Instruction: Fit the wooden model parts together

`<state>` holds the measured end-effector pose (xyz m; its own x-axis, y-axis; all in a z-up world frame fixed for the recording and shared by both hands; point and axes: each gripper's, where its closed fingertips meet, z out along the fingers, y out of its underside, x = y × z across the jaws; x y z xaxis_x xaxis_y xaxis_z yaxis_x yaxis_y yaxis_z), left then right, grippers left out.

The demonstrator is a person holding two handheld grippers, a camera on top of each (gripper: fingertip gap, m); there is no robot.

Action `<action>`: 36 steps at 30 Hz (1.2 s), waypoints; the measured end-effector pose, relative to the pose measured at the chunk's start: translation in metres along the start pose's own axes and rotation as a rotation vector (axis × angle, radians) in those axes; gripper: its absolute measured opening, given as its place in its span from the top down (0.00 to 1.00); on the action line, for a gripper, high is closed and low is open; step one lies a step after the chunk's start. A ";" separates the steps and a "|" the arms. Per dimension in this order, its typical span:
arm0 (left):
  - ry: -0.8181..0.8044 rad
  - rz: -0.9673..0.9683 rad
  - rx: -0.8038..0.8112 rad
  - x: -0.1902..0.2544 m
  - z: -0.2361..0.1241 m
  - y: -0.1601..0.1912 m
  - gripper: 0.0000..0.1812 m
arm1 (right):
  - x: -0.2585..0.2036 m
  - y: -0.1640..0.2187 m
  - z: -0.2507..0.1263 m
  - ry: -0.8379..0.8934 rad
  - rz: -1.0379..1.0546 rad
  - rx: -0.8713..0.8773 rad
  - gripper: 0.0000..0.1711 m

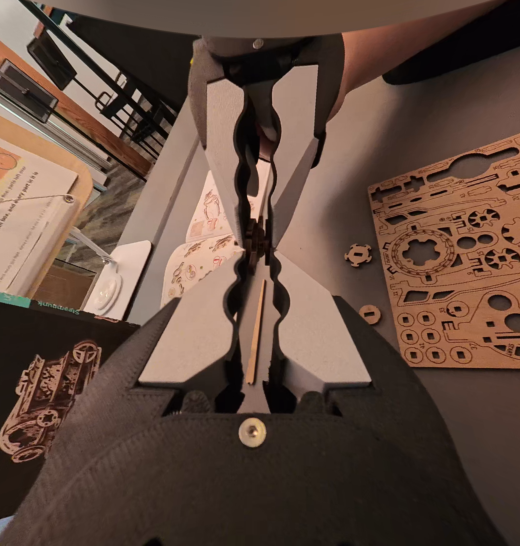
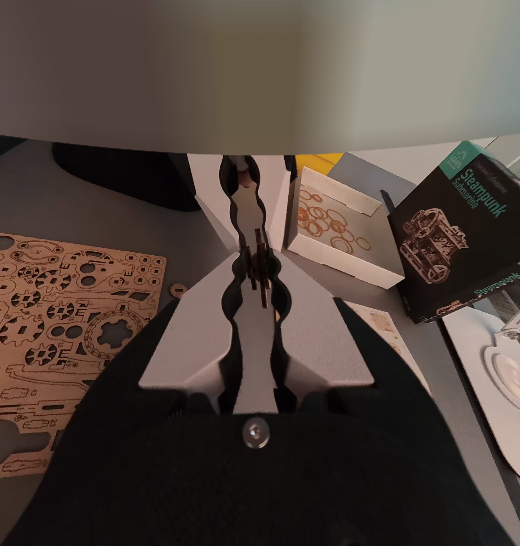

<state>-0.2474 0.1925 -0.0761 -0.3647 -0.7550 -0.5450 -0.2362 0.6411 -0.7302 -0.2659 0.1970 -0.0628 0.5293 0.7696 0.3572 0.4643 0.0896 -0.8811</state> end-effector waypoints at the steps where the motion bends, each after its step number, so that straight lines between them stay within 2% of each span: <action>1: 0.001 -0.003 -0.004 0.000 0.000 0.000 0.93 | 0.000 0.000 0.000 0.000 0.001 0.000 0.92; 15: 0.039 -0.044 -0.025 0.003 0.001 0.002 0.93 | -0.002 0.003 0.000 -0.040 -0.007 -0.003 0.92; 23: 0.125 -0.049 -0.050 0.017 0.005 0.008 0.94 | -0.013 0.017 0.001 -0.110 -0.077 -0.118 0.91; 28: 0.179 -0.132 -0.020 0.016 0.003 0.005 0.94 | -0.017 0.015 0.000 -0.134 -0.066 -0.102 0.86; 31: 0.203 -0.149 -0.021 0.019 0.003 0.007 0.94 | -0.015 0.018 0.002 -0.118 -0.074 -0.110 0.91; 36: 0.230 -0.163 -0.009 0.021 0.002 0.005 0.94 | -0.016 0.017 0.001 -0.130 -0.066 -0.103 0.91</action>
<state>-0.2544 0.1801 -0.0921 -0.5157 -0.7978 -0.3124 -0.3157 0.5159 -0.7964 -0.2676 0.1867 -0.0839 0.4022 0.8399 0.3644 0.5686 0.0829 -0.8184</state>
